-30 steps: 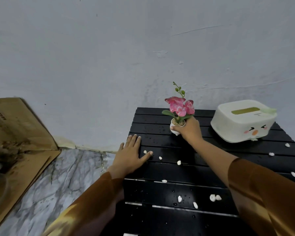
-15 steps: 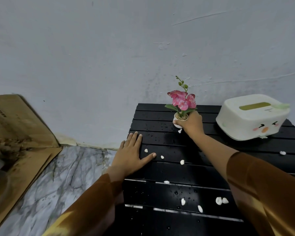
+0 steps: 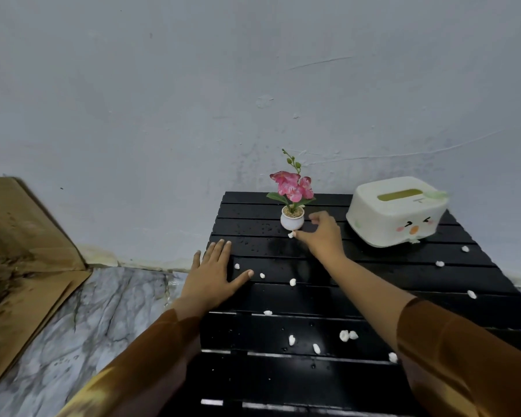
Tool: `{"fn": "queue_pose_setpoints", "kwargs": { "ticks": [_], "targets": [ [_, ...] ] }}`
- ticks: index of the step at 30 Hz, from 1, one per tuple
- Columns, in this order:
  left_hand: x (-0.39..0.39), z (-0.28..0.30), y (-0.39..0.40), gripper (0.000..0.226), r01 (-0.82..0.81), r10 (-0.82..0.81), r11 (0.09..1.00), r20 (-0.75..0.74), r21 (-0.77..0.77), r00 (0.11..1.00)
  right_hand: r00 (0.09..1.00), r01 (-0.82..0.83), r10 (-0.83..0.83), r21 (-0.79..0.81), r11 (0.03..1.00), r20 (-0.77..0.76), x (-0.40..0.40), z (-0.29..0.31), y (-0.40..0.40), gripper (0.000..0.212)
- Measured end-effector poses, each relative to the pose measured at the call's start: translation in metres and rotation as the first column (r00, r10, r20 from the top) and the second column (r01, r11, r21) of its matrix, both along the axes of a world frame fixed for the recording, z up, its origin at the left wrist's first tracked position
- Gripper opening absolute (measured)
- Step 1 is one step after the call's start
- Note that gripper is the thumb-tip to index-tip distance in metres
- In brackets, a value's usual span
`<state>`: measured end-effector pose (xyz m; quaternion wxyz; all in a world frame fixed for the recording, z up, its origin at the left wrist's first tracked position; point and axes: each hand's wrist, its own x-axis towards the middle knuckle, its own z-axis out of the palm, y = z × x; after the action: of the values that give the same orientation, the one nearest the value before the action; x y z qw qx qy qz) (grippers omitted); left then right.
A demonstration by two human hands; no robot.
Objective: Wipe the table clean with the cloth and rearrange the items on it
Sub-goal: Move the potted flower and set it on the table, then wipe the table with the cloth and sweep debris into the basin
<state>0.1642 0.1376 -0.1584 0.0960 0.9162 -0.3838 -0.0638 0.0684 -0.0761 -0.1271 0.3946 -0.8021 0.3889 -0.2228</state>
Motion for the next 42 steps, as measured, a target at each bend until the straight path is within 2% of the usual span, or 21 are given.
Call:
{"fn": "queue_pose_setpoints", "kwargs": {
  "ticks": [7,11,14,17,21,24,28,33,36,39,42],
  "targets": [
    [-0.067,0.036,0.009,0.101,0.062,-0.064,0.993,-0.016,-0.102,0.998,0.992,-0.125,0.125,-0.019,0.992,-0.029,-0.086,0.036,0.035,0.032],
    [-0.122,0.049,0.010,0.104,0.141,-0.149,0.982,-0.052,-0.122,0.988,0.988,-0.146,0.143,-0.069,0.987,-0.054,-0.154,0.058,0.046,0.034],
    [-0.165,0.055,0.006,0.106,0.177,-0.189,0.974,-0.079,-0.144,0.979,0.981,-0.164,0.147,-0.133,0.977,-0.130,-0.208,0.067,0.048,0.039],
    [-0.207,0.058,-0.002,0.107,0.216,-0.233,0.966,-0.116,-0.143,0.965,0.970,-0.171,0.130,-0.196,0.966,-0.204,-0.260,0.069,0.046,0.049],
    [-0.257,0.057,-0.017,0.084,0.283,-0.300,0.950,-0.132,-0.136,0.945,0.962,-0.131,0.060,-0.254,0.958,-0.267,-0.323,0.065,0.037,0.056],
    [-0.288,0.052,-0.031,0.086,0.328,-0.341,0.938,-0.138,-0.108,0.930,0.948,-0.096,0.000,-0.284,0.954,-0.320,-0.364,0.057,0.028,0.059],
    [-0.320,0.043,-0.044,0.076,0.358,-0.370,0.928,-0.144,-0.101,0.918,0.905,-0.080,-0.057,-0.301,0.950,-0.421,-0.402,0.043,0.020,0.062],
    [-0.341,0.025,-0.052,0.091,0.368,-0.367,0.929,-0.144,-0.023,0.919,0.809,-0.058,-0.119,-0.279,0.959,-0.576,-0.421,0.020,0.023,0.074],
    [-0.346,0.016,-0.053,0.089,0.351,-0.348,0.937,-0.119,0.000,0.930,0.771,-0.041,-0.119,-0.235,0.971,-0.626,-0.425,0.009,0.026,0.078],
    [-0.349,0.010,-0.052,0.106,0.321,-0.321,0.947,-0.103,-0.021,0.941,0.747,-0.035,-0.139,-0.247,0.968,-0.650,-0.425,0.003,0.027,0.080],
    [-0.349,0.007,-0.051,0.110,0.295,-0.297,0.955,-0.101,-0.034,0.950,0.722,-0.037,-0.162,-0.271,0.962,-0.673,-0.422,0.002,0.024,0.082]
  ]
}}
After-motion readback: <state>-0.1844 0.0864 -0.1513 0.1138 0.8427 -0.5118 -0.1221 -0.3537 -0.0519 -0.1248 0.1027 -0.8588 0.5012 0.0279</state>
